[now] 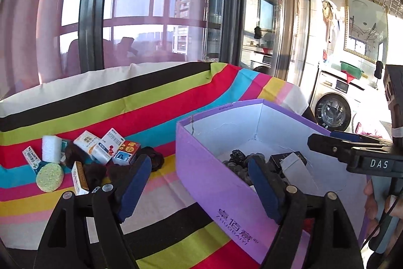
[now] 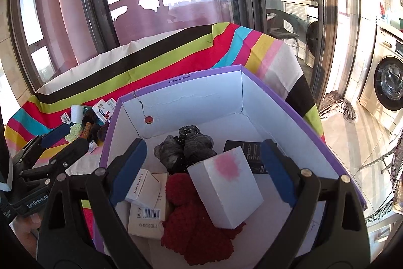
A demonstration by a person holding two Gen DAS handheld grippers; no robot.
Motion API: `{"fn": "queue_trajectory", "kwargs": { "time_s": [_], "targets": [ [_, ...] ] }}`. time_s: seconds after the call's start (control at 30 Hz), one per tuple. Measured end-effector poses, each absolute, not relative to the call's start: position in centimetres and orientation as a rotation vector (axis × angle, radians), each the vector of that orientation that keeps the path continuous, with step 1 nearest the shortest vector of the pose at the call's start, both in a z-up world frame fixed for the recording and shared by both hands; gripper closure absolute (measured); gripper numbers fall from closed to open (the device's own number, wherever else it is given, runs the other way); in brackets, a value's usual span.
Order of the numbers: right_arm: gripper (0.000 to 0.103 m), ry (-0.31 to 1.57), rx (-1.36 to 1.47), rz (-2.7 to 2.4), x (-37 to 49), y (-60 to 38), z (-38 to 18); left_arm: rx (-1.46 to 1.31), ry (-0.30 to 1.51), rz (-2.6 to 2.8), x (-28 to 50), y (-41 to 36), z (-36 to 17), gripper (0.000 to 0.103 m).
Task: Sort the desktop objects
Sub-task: 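Move both grippers back over the objects on the striped cloth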
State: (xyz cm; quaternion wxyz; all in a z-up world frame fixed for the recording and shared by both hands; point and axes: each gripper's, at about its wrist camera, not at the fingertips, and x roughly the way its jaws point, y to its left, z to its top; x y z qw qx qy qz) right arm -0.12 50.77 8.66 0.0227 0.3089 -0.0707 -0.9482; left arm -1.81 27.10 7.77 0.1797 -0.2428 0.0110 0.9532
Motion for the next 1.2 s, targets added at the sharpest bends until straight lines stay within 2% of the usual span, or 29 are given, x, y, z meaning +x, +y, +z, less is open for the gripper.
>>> {"fn": "queue_trajectory", "kwargs": {
  "time_s": [0.3,0.6,0.77,0.87,1.2],
  "targets": [
    [0.010,-0.214,0.960,-2.949,-0.1,50.7,8.7,-0.812,0.005,2.848,-3.6,18.3,4.2,0.021],
    [0.010,-0.301,0.900,-2.908,1.0,49.3,9.6,-0.948,-0.037,2.924,-4.6,11.4,0.9,0.021],
    [0.003,-0.204,0.777,-2.886,2.5,44.3,11.3,-1.017,-0.101,2.958,-5.5,7.9,-0.2,0.021],
    [0.003,-0.158,0.757,-2.849,3.0,41.3,11.5,-1.060,-0.148,2.948,-6.1,6.4,-0.6,0.021],
    [0.001,-0.021,0.811,-2.728,0.3,31.5,8.5,-1.200,-0.073,2.943,-10.8,5.0,-1.5,0.020]
  ]
}}
